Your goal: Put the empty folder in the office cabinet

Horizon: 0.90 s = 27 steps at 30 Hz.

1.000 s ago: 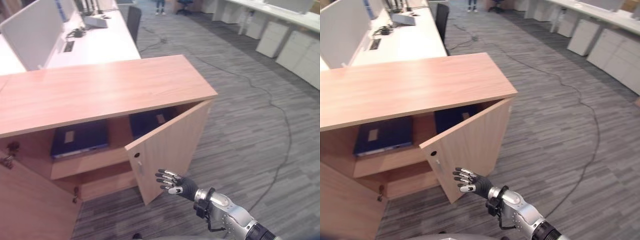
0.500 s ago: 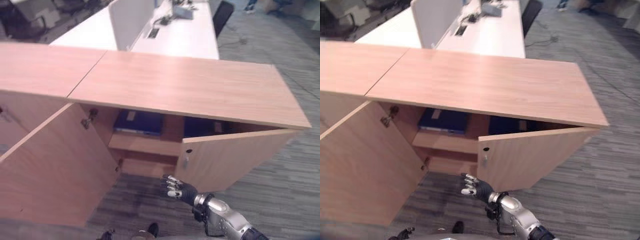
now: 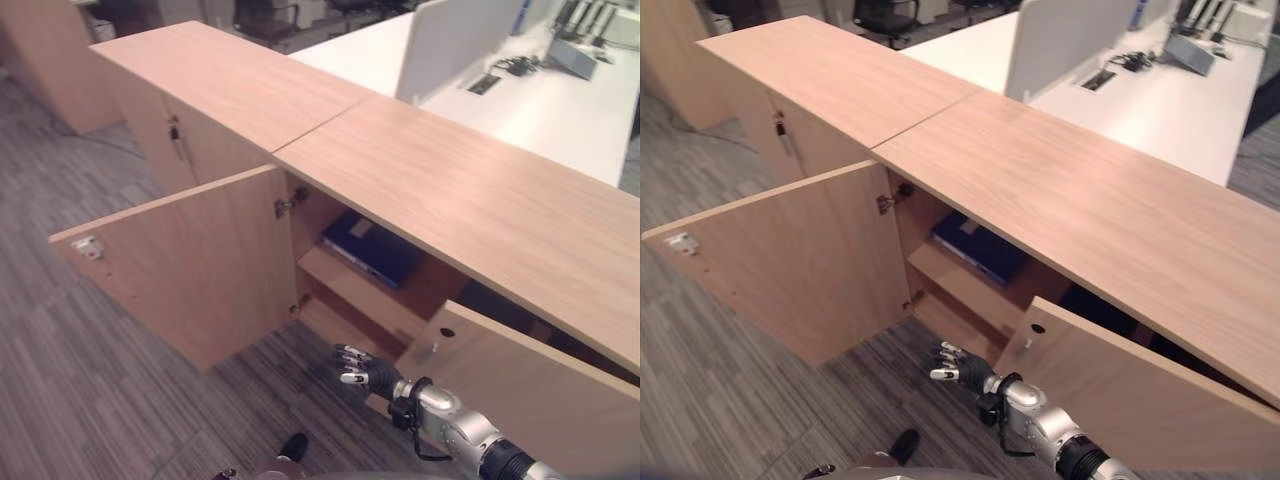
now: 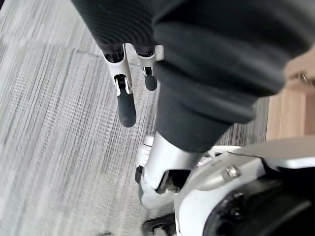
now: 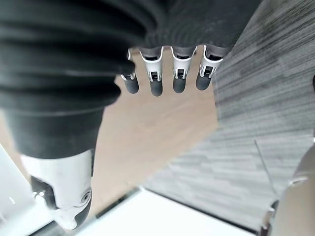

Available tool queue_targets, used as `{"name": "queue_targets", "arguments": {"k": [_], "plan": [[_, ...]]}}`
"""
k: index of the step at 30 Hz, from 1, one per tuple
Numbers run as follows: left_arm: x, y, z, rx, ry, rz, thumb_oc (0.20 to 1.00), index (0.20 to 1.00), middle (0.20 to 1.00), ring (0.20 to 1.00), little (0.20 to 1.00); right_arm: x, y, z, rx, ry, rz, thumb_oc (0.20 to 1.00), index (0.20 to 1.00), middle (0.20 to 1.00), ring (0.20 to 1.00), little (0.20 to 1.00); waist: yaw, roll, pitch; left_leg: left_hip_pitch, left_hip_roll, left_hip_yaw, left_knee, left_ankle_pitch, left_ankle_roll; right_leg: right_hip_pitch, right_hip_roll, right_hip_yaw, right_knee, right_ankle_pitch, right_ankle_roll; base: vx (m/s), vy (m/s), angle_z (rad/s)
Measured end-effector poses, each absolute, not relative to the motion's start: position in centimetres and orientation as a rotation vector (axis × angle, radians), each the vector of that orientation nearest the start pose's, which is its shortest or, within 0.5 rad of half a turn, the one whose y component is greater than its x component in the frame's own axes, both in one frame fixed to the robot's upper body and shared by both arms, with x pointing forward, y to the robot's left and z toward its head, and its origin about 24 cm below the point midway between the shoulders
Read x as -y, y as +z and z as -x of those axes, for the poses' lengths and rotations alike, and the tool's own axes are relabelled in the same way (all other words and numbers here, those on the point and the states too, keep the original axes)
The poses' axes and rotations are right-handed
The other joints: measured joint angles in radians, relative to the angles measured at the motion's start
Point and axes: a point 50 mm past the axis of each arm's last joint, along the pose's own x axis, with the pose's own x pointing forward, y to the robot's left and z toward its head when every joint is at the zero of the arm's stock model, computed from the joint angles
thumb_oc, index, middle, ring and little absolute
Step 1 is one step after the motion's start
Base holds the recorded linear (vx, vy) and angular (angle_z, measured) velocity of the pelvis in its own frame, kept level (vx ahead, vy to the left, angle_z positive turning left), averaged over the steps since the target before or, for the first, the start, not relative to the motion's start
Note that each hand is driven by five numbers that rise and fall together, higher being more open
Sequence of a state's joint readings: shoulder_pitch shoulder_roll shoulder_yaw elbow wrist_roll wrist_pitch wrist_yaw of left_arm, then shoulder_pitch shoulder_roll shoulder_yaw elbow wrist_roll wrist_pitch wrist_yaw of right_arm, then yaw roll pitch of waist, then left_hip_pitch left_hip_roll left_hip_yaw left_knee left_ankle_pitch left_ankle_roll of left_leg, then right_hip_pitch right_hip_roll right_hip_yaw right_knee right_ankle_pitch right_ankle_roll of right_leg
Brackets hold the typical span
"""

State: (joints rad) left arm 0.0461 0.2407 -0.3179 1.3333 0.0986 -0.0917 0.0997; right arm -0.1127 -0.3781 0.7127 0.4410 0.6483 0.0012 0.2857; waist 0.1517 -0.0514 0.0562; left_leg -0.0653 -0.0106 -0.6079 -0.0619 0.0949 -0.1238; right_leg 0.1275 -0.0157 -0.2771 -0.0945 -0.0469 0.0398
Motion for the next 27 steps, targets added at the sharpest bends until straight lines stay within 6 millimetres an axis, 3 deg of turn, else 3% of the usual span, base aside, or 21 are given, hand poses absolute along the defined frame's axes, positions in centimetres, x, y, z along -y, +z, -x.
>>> {"name": "queue_targets", "arguments": {"k": [3, 5, 7, 8, 10, 12, 13, 14, 15, 16, 19, 22, 23, 24, 25, 26, 27], "plan": [[-22.9, -16.8, -5.7, -1.267, -0.109, -0.530, 1.000, 1.000, 1.000, 1.000, 1.000, 10.3, -6.8, -19.8, -0.618, 0.704, -0.151, 1.000, 1.000, 1.000, 1.000, 1.000, 0.014, -0.001, 0.003, -0.031, 0.002, -0.049, -0.001, 0.000, -0.021, -0.003, 0.012, -0.059, 0.001, -0.009, -0.012, -0.01, -0.224, 0.59], [-22.7, -16.9, -5.5, -1.279, -0.094, -0.510, 1.000, 1.000, 1.000, 1.000, 1.000, 11.2, -8.0, -19.3, -0.663, 0.664, -0.106, 1.000, 1.000, 1.000, 1.000, 1.000, 0.022, 0.008, 0.009, -0.056, 0.011, -0.022, 0.011, -0.016, -0.021, 0.013, 0.029, -0.080, 0.002, -0.021, -0.014, -0.01, -0.181, 0.61], [-23.1, -16.8, -5.8, -1.268, -0.082, -0.513, 1.000, 1.000, 1.000, 1.000, 1.000, 12.7, -10.0, -18.4, -0.757, 0.605, 0.004, 1.000, 1.000, 1.000, 1.000, 1.000, 0.033, -0.001, 0.010, -0.082, 0.027, 0.021, 0.028, -0.010, -0.029, 0.010, 0.028, -0.126, 0.005, -0.016, -0.043, -0.20, 0.043, 0.68], [-23.1, -16.8, -5.7, -1.273, -0.079, -0.512, 1.000, 1.000, 1.000, 1.000, 1.000, 13.0, -10.4, -18.2, -0.775, 0.587, 0.026, 1.000, 1.000, 1.000, 1.000, 1.000, 0.036, 0.010, 0.015, -0.097, 0.028, 0.038, 0.041, -0.012, -0.026, 0.011, 0.036, -0.138, 0.006, -0.023, -0.046, -0.14, -0.007, 0.64], [-22.9, -16.9, -5.8, -1.277, -0.051, -0.472, 1.000, 1.000, 1.000, 1.000, 1.000, 14.8, -11.9, -17.5, -0.855, 0.498, 0.101, 1.000, 1.000, 1.000, 1.000, 1.000, 0.045, 0.028, 0.031, -0.148, 0.066, 0.191, 0.064, 0.001, -0.016, 0.018, 0.049, -0.175, 0.009, -0.027, -0.047, -0.12, -0.023, 0.57], [-22.7, -16.9, -5.6, -1.285, -0.032, -0.450, 1.000, 1.000, 1.000, 1.000, 1.000, 15.9, -12.7, -17.1, -0.897, 0.431, 0.141, 1.000, 1.000, 1.000, 1.000, 1.000, 0.049, 0.034, 0.040, -0.167, 0.128, 0.433, 0.068, -0.015, 0.016, 0.023, 0.037, -0.202, 0.009, -0.030, -0.050, -0.06, -0.031, 0.36], [-22.7, -16.9, -5.6, -1.287, -0.021, -0.438, 1.000, 1.000, 1.000, 1.000, 1.000, 16.5, -13.1, -17.1, -0.926, 0.388, 0.164, 1.000, 1.000, 1.000, 1.000, 1.000, 0.048, 0.035, 0.044, -0.165, 0.144, 0.522, 0.073, -0.021, 0.026, 0.027, 0.027, -0.208, 0.011, -0.033, -0.046, 0.01, -0.037, 0.26], [-22.8, -17.0, -5.1, -1.301, -0.016, -0.433, 1.000, 1.000, 1.000, 1.000, 1.000, 17.0, -13.5, -16.9, -0.956, 0.363, 0.207, 1.000, 1.000, 1.000, 1.000, 1.000, 0.052, 0.042, 0.043, -0.161, 0.145, 0.551, 0.075, -0.013, 0.035, 0.035, 0.023, -0.209, 0.012, -0.037, -0.037, 0.02, -0.027, 0.14], [-22.9, -17.0, -4.4, -1.322, -0.004, -0.426, 1.000, 1.000, 1.000, 1.000, 1.000, 17.8, -14.3, -16.0, -1.015, 0.340, 0.256, 1.000, 1.000, 1.000, 1.000, 1.000, 0.054, 0.056, 0.035, -0.150, 0.144, 0.551, 0.073, 0.041, 0.056, 0.050, 0.027, -0.209, 0.013, -0.041, -0.032, 0.03, -0.045, 0.04], [-23.0, -17.0, -4.0, -1.329, 0.005, -0.422, 1.000, 1.000, 1.000, 1.000, 1.000, 18.0, -14.5, -16.0, -1.036, 0.319, 0.267, 1.000, 1.000, 1.000, 1.000, 1.000, 0.052, 0.059, 0.032, -0.141, 0.144, 0.550, 0.072, 0.073, 0.044, 0.060, 0.026, -0.208, 0.013, -0.046, -0.025, 0.02, -0.021, 0.11], [-24.0, -16.8, -4.2, -1.320, 0.055, -0.424, 1.000, 1.000, 1.000, 1.000, 1.000, 19.2, -15.7, -13.8, -1.169, 0.273, 0.355, 1.000, 1.000, 1.000, 1.000, 1.000, 0.063, 0.046, 0.021, -0.119, 0.122, 0.540, 0.038, 0.093, 0.014, 0.072, 0.011, -0.218, 0.007, -0.063, -0.012, 0.01, -0.004, 0.17], [-24.0, -16.8, -4.3, -1.317, 0.067, -0.412, 1.000, 1.000, 1.000, 1.000, 1.000, 20.3, -16.0, -12.5, -1.223, 0.208, 0.366, 1.000, 1.000, 1.000, 1.000, 1.000, 0.060, 0.057, 0.020, -0.102, 0.118, 0.517, 0.005, 0.127, 0.010, 0.085, 0.016, -0.235, 0.008, -0.071, -0.015, 0.03, 0.042, 0.30], [-24.0, -16.8, -4.2, -1.319, 0.082, -0.400, 1.000, 1.000, 1.000, 1.000, 1.000, 21.1, -16.3, -11.1, -1.269, 0.152, 0.351, 1.000, 1.000, 1.000, 1.000, 1.000, 0.058, 0.069, 0.009, -0.100, 0.128, 0.515, -0.041, 0.144, -0.010, 0.080, 0.024, -0.242, 0.002, -0.077, -0.020, 0.15, 0.112, 0.32], [-24.8, -16.5, -5.1, -1.304, 0.110, -0.380, 1.000, 1.000, 1.000, 1.000, 1.000, 21.4, -16.4, -10.5, -1.287, 0.118, 0.326, 1.000, 1.000, 1.000, 1.000, 1.000, 0.047, 0.060, 0.015, -0.102, 0.149, 0.563, -0.018, 0.097, -0.008, 0.080, 0.009, -0.263, 0.000, -0.075, -0.040, 0.17, 0.120, 0.11], [-26.1, -16.3, -4.6, -1.347, 0.172, -0.357, 1.000, 1.000, 1.000, 1.000, 1.000, 21.0, -16.6, -10.1, -1.294, 0.119, 0.305, 1.000, 1.000, 1.000, 1.000, 1.000, 0.045, 0.021, 0.015, -0.104, 0.155, 0.617, 0.034, 0.074, 0.002, 0.075, -0.013, -0.262, 0.000, -0.071, -0.049, 0.11, 0.144, -0.13], [-28.3, -15.7, -4.0, -1.373, 0.290, -0.343, 1.000, 1.000, 1.000, 1.000, 1.000, 20.3, -16.9, -9.3, -1.298, 0.140, 0.300, 1.000, 1.000, 1.000, 1.000, 1.000, 0.014, -0.030, 0.000, -0.095, 0.167, 0.656, 0.103, 0.045, -0.006, 0.071, -0.049, -0.257, 0.002, -0.068, -0.049, 0.08, 0.093, -0.17], [-29.1, -15.3, -4.3, -1.359, 0.336, -0.337, 1.000, 1.000, 1.000, 1.000, 1.000, 20.9, -17.0, -8.4, -1.323, 0.132, 0.309, 1.000, 1.000, 1.000, 1.000, 1.000, -0.011, -0.041, -0.009, -0.085, 0.178, 0.662, 0.142, 0.041, -0.011, 0.076, -0.059, -0.259, 0.008, -0.067, -0.048, 0.08, 0.089, 0.18]]}}
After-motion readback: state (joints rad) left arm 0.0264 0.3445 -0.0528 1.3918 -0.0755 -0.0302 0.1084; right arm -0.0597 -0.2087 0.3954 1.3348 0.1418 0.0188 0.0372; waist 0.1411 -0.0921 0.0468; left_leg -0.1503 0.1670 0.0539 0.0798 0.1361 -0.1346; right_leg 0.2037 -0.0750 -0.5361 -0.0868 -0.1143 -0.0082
